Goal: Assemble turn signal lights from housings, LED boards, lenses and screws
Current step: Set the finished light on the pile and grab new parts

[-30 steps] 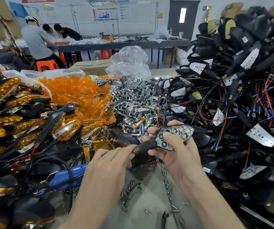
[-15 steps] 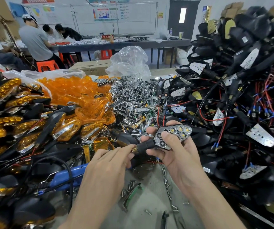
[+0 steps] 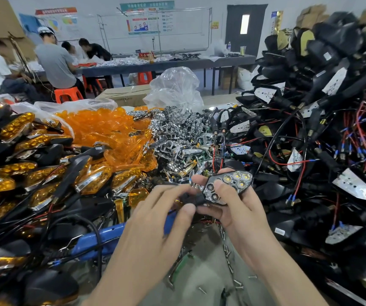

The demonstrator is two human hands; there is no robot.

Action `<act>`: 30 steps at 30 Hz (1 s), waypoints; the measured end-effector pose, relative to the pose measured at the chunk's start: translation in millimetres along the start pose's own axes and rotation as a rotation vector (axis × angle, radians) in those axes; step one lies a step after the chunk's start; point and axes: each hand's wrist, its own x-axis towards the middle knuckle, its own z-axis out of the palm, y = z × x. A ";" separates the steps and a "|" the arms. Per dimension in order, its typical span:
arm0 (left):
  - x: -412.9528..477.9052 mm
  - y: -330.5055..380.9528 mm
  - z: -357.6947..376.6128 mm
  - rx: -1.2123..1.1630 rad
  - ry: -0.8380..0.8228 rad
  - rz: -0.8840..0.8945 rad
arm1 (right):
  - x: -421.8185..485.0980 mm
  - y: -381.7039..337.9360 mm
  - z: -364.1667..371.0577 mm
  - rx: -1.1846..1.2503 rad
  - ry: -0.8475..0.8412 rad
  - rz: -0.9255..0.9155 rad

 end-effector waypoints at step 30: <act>27.3 11.5 32.9 -0.536 -0.215 -0.254 | 3.9 22.8 -6.8 -0.302 0.156 0.010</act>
